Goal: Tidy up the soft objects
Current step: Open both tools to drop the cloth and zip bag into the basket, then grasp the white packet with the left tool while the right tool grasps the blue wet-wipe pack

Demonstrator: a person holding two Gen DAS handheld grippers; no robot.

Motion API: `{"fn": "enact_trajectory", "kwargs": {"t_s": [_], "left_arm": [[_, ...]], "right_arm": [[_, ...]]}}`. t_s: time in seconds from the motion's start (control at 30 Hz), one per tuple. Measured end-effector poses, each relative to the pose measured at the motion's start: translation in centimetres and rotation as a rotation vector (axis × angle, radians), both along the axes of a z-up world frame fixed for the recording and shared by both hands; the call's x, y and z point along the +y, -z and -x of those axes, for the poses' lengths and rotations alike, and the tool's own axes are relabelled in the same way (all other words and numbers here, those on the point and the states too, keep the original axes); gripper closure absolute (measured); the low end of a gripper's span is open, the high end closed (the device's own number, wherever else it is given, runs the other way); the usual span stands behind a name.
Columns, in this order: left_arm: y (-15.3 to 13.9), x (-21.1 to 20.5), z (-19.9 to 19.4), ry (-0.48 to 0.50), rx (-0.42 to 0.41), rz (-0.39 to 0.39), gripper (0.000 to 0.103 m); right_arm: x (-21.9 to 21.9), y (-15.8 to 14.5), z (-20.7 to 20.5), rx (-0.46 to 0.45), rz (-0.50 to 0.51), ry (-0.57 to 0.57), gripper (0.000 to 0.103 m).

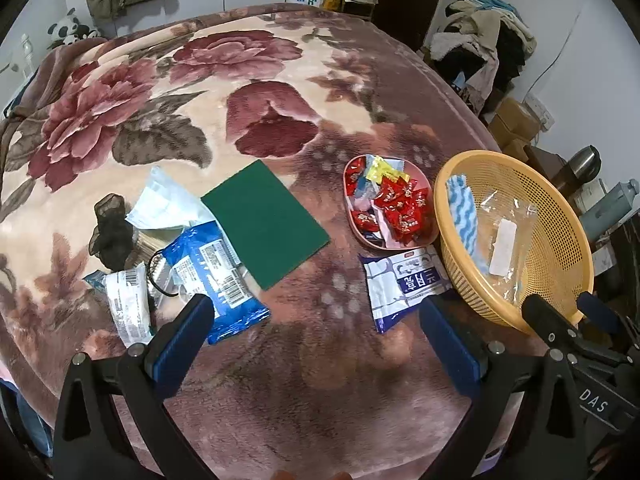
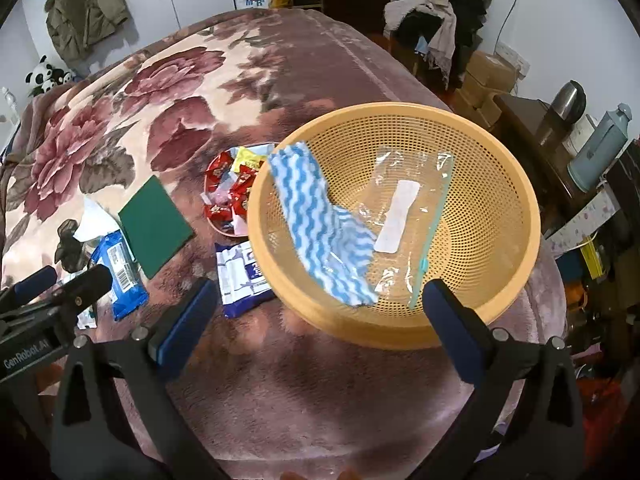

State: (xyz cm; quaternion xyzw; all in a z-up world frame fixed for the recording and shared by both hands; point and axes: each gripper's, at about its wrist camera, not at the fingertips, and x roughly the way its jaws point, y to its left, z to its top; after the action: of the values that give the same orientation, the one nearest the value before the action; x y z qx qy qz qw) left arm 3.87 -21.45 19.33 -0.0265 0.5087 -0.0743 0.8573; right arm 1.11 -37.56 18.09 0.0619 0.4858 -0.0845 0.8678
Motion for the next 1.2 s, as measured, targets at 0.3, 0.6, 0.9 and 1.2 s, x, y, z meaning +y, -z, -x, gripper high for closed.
{"fn": "enact_trajectory", "kwargs": {"t_s": [0.3,0.6,0.9,1.2], "left_arm": [[0.4,1.9,0.1,-0.02,0.01,0.006,0.0],[1.2,4.9,-0.1,-0.066,0.032,0.021,0.0],[2.4,8.6,-0.1,-0.126,0.055,0.023,0.0],[4.2,13.5,-0.2,-0.205,0.081,0.031,0.0]], "right_arm": [[1.9,0.3,-0.3,0.012,-0.004,-0.029,0.0],[4.5,1.1,-1.1,0.03,-0.002,-0.077,0.0],[7.6,2.0,-2.2,0.05,-0.004,-0.128,0.0],[11.2,3.4,-3.5,0.079,-0.007,-0.194,0.0]]}}
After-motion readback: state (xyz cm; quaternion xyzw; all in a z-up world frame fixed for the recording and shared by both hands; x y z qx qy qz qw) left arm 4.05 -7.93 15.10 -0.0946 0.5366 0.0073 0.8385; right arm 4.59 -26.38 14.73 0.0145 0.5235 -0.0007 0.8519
